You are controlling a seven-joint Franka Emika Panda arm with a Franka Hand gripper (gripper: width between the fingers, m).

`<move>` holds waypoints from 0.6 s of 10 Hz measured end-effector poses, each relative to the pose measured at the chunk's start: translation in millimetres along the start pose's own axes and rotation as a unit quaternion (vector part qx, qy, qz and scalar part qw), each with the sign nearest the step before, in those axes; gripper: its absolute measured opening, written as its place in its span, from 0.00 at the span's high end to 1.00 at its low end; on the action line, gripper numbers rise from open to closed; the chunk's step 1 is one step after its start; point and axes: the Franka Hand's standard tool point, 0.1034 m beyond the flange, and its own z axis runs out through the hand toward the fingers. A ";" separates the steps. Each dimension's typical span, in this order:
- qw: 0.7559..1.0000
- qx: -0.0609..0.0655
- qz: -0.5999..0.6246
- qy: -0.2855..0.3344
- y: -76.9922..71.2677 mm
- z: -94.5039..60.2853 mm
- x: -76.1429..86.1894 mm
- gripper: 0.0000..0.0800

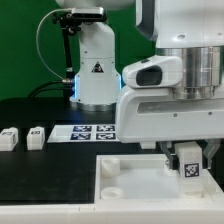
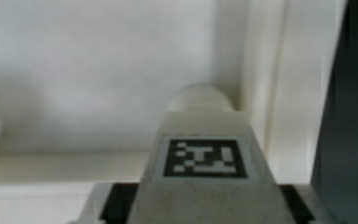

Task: Assemble one leg

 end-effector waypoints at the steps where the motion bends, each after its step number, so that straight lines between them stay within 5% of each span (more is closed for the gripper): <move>1: 0.999 0.000 0.046 0.000 0.3 1.0 -0.2 0.64; 4: 0.964 -0.003 0.267 -0.003 -2.1 1.8 -1.4 0.64; 6: 0.899 0.000 0.437 -0.005 -2.9 2.5 -2.3 0.64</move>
Offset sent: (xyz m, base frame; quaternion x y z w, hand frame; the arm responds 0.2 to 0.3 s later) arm 0.0120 0.0077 0.0016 -0.0130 0.0091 0.3888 0.9212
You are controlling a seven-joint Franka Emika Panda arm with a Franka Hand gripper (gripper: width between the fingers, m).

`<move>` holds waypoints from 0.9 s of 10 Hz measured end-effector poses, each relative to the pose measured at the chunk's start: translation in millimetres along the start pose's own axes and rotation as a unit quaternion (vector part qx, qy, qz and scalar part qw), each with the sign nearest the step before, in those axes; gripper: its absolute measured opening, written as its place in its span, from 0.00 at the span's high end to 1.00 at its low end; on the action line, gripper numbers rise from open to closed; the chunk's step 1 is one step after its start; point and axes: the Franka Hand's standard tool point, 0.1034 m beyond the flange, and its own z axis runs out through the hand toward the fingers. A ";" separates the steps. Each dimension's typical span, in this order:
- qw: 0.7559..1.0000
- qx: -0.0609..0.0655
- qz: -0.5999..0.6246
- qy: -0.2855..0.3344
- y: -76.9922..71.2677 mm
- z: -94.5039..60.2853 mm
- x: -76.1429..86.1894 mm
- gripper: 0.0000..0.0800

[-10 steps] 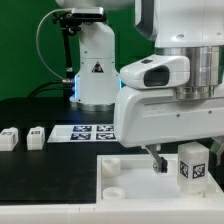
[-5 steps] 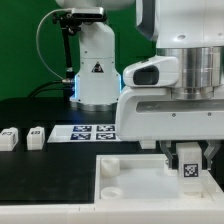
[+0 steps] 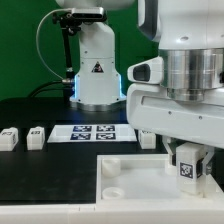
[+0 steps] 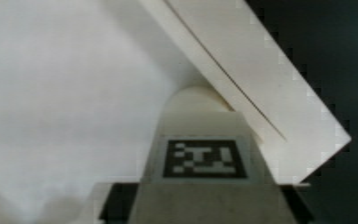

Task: Assemble one leg

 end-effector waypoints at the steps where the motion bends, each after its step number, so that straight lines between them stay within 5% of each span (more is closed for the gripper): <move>1: 0.997 0.003 0.075 -0.006 -0.1 0.4 -0.3 0.64; 2: 0.991 0.008 0.135 -0.014 -1.3 0.9 -1.7 0.64; 5: 0.922 0.040 0.385 -0.022 -9.3 1.9 -10.4 0.64; 7: 0.924 0.039 0.381 -0.020 -8.6 2.2 -10.2 0.64; 8: 0.944 0.040 0.326 -0.015 -8.7 1.7 -9.5 0.34; 9: 0.972 0.041 0.231 -0.006 -9.5 0.3 -9.0 0.34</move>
Offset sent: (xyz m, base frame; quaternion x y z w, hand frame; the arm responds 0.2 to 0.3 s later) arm 0.0113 0.0117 0.0049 0.1049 0.0150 0.4063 0.9076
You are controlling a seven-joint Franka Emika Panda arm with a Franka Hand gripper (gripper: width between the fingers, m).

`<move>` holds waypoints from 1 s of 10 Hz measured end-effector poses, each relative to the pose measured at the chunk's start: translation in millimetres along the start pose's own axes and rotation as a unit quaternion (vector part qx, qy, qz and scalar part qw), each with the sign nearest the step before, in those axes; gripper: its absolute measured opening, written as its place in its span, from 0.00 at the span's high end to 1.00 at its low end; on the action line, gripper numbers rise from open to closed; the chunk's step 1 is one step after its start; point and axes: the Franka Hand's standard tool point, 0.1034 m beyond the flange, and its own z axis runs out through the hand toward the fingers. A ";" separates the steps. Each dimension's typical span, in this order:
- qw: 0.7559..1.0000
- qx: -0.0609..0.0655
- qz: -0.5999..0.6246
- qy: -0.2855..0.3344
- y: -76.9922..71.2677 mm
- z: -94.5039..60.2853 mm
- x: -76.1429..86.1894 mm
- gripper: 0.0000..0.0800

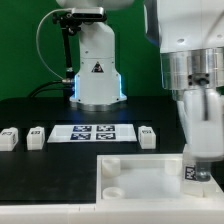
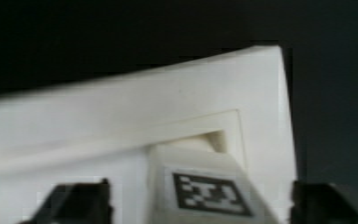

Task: Assemble one leg

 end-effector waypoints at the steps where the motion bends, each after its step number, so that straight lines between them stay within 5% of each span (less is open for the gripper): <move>1: 0.991 0.007 -0.131 0.007 -2.0 -0.3 0.0 0.23; 6: 0.927 0.009 -0.376 0.013 -3.0 -0.1 1.3 0.19; 7: 0.857 0.004 -0.514 0.035 -11.5 -8.8 -0.2 0.19; 9: 0.851 0.004 -0.524 0.035 -12.2 -9.2 3.7 0.19; 10: 0.859 0.005 -0.511 0.035 -12.0 -9.0 2.8 0.30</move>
Offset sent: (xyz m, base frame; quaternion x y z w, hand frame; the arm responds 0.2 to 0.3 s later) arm 0.0000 0.0000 0.0000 0.0000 0.0000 -0.2667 0.9638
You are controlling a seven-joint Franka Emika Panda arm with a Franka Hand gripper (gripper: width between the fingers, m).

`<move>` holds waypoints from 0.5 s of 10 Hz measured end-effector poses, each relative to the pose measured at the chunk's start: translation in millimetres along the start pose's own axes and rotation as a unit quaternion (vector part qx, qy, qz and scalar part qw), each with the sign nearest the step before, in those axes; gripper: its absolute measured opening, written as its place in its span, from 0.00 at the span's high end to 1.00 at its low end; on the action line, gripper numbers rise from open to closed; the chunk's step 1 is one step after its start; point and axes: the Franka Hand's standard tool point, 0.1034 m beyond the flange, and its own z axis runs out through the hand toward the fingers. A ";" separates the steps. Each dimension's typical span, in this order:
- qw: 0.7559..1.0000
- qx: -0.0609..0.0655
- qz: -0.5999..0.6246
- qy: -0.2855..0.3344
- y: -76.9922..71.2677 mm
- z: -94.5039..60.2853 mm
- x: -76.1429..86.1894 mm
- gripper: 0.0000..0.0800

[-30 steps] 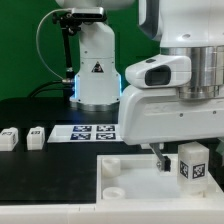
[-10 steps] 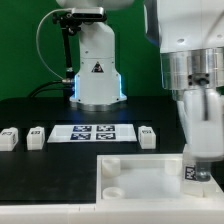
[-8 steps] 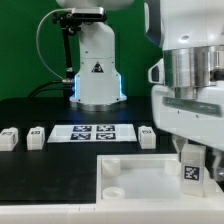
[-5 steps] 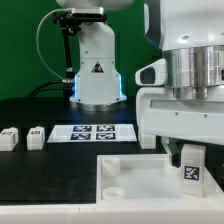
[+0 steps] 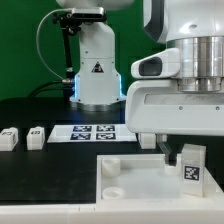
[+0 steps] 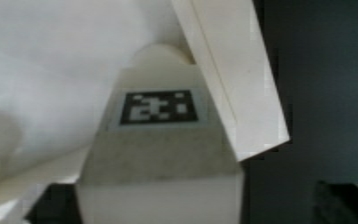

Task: Assemble one leg

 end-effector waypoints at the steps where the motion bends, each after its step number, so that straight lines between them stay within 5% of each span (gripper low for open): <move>1: 0.999 0.002 0.032 -0.001 -0.4 0.2 -0.5 0.53; 5: 0.970 -0.008 0.244 -0.011 12.7 3.3 0.0 0.61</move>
Offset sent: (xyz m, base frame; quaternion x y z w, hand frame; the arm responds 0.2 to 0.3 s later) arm 0.0000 0.0000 0.0000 0.0000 0.0000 0.1790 0.9838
